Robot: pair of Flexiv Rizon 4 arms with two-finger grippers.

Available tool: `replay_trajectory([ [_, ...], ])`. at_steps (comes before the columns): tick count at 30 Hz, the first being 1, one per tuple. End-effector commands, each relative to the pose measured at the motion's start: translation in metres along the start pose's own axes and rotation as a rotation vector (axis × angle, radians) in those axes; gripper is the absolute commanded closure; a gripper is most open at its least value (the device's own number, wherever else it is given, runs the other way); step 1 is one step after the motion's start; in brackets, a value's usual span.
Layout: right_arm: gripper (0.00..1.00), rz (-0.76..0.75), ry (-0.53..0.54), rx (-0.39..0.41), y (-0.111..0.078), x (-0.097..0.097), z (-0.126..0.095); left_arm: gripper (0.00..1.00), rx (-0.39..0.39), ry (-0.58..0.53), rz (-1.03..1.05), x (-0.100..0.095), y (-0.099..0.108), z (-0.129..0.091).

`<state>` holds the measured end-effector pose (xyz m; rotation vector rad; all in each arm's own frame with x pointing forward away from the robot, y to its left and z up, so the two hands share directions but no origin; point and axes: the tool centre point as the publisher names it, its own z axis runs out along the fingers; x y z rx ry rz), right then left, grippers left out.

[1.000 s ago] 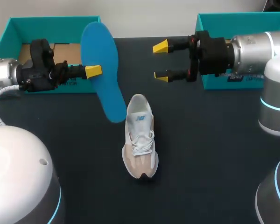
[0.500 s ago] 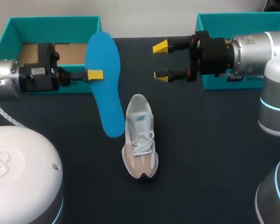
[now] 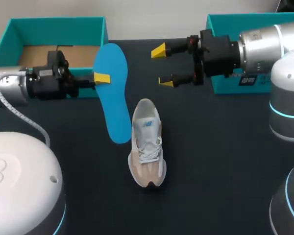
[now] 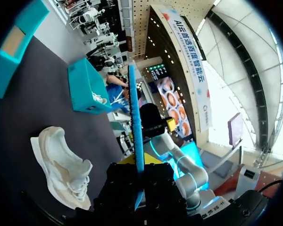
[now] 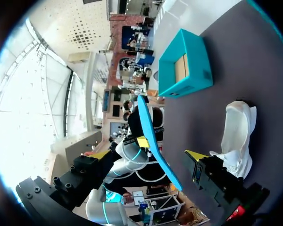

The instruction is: Take the shoe out of the shoebox, open the shoe tongue, remove and reinsert the insole, then place the shoe into the shoebox

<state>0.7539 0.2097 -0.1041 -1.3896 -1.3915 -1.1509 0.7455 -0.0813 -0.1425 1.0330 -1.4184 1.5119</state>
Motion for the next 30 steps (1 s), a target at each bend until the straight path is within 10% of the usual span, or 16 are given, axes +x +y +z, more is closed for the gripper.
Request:
replay_trajectory([
  [1,0.0,0.031,-0.145,-0.024,-0.006,0.015,0.011,1.0,-0.014,0.017,-0.023,-0.009,-0.008,0.002],
  [30,0.0,0.328,-0.741,0.008,-0.023,0.051,0.041,1.0,-0.042,0.015,-0.228,-0.018,-0.011,0.007],
])
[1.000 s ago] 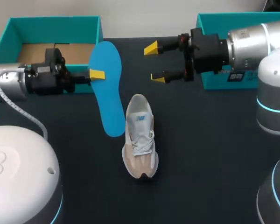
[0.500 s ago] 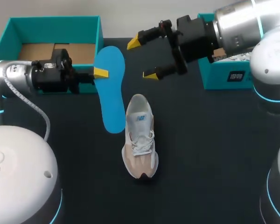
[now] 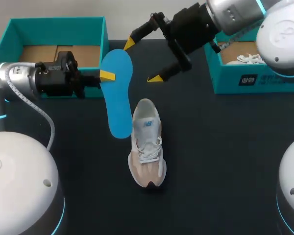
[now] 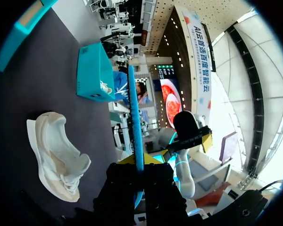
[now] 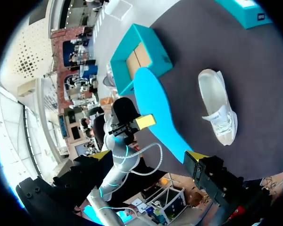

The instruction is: Take the shoe out of the shoebox, open the shoe tongue, remove and reinsert the insole, then place the shoe into the shoebox

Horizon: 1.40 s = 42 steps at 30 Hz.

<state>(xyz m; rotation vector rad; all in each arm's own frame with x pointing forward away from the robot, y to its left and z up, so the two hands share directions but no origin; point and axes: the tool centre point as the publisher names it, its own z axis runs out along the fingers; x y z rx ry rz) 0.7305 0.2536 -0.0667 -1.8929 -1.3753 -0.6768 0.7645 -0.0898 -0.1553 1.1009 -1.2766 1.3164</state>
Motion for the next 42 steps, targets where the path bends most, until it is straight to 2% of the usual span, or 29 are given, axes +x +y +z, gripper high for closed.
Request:
replay_trajectory([
  [1,0.0,-0.001,-0.296,-0.01,-0.002,0.007,0.005,1.0,0.014,-0.003,-0.016,0.0,0.002,-0.002],
  [18,0.0,-0.001,-0.296,-0.01,-0.002,0.007,0.005,1.0,0.023,0.003,-0.045,0.0,0.003,-0.004],
  [20,0.0,-0.052,-0.358,-0.107,-0.005,0.008,0.006,1.0,0.023,0.003,-0.045,0.0,0.003,-0.004],
  [24,0.0,-0.105,-0.421,-0.215,-0.011,0.011,0.008,1.0,0.023,0.003,-0.045,0.0,0.003,-0.004],
  [26,0.0,-0.094,-0.465,-0.246,-0.014,0.011,0.01,1.0,0.023,0.003,-0.045,0.0,0.003,-0.004],
  [28,0.0,-0.114,-0.462,-0.259,-0.015,0.012,0.012,1.0,0.023,0.003,-0.045,0.0,0.003,-0.004],
  [34,0.0,-0.13,-0.517,-0.244,-0.015,0.02,0.022,1.0,0.023,0.003,-0.045,0.0,0.003,-0.004],
  [42,0.0,-0.163,-0.647,-0.215,-0.014,0.035,0.041,1.0,0.023,0.003,-0.045,0.0,0.003,-0.004],
])
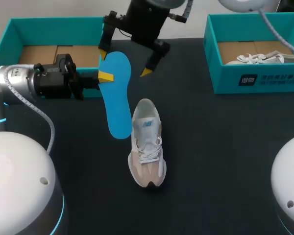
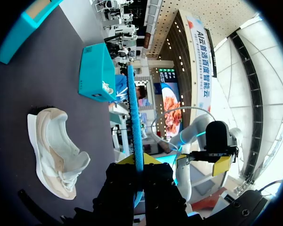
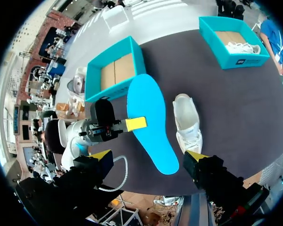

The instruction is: Take the shoe out of the shoebox, open the shoe tongue, remove and reinsert the insole, then place the shoe into the shoebox

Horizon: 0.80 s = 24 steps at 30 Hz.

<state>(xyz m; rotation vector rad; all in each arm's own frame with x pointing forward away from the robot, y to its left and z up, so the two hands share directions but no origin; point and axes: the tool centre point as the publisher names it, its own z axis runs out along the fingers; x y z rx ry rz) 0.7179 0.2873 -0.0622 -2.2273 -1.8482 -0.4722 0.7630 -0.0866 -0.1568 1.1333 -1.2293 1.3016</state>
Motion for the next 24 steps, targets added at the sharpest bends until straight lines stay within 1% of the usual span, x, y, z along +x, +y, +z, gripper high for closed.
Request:
replay_trajectory([
  [1,0.0,-0.017,-0.179,0.007,0.006,0.024,0.01,1.0,0.002,-0.003,0.0,0.001,0.001,0.0],
  [7,0.0,-0.075,-0.252,0.012,0.006,0.034,0.012,1.0,0.002,-0.003,0.0,0.001,0.001,0.0],
  [8,0.0,-0.081,-0.261,0.028,0.007,0.035,0.013,1.0,0.002,-0.003,0.0,0.001,0.001,0.0],
  [9,0.0,-0.066,-0.279,0.017,0.008,0.035,0.014,1.0,0.002,-0.003,0.0,0.001,0.001,0.0],
  [24,0.0,-0.066,-0.279,0.017,0.008,0.035,0.014,1.0,0.002,-0.003,0.0,0.001,0.001,0.0],
])
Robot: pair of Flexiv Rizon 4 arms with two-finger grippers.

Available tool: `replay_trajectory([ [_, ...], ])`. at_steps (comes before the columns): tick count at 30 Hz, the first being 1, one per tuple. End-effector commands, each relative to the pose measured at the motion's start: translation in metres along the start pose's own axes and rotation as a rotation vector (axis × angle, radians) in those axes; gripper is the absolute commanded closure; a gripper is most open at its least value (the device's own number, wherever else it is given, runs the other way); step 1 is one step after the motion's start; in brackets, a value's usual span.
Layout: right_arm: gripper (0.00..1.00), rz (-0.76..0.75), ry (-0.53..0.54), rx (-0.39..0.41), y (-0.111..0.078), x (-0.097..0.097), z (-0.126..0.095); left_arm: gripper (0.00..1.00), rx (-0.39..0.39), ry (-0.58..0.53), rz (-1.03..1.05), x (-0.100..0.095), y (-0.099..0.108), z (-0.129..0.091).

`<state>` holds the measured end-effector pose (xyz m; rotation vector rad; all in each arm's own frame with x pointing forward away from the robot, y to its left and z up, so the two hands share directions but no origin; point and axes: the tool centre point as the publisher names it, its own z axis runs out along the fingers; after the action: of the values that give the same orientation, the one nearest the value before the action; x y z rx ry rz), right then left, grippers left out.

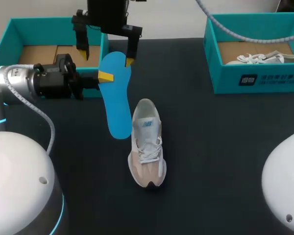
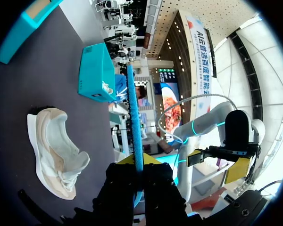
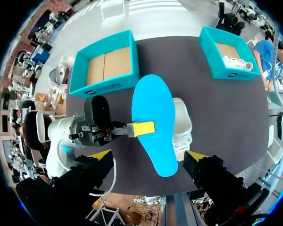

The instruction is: Take the shoe out of the shoebox, open the shoe tongue, remove and reinsert the insole, then place the shoe into the shoebox

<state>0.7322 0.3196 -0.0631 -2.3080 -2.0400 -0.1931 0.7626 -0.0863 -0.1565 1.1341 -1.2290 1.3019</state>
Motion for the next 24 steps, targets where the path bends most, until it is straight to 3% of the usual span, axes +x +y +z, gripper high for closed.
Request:
replay_trajectory([
  [1,0.0,0.0,-0.03,-0.001,0.0004,0.0035,-0.0004,1.0,0.001,-0.003,0.0,0.0004,0.0011,-0.0001],
  [3,0.0,0.0,-0.03,-0.001,0.0004,0.0035,-0.0004,1.0,0.001,-0.003,0.0,0.0004,0.0011,-0.0001],
  [5,0.0,-0.04,-0.026,-0.069,0.0012,0.0008,0.0013,1.0,0.001,-0.003,0.0,0.0004,0.0011,-0.0001],
  [10,0.0,-0.158,-0.107,-0.125,0.0063,-0.0019,-0.0003,1.0,0.001,-0.003,0.0,0.0004,0.0011,-0.0001],
  [24,0.0,-0.186,-0.102,-0.105,0.0103,-0.0027,0.0051,1.0,0.001,-0.003,0.0,0.0004,0.0011,-0.0001],
])
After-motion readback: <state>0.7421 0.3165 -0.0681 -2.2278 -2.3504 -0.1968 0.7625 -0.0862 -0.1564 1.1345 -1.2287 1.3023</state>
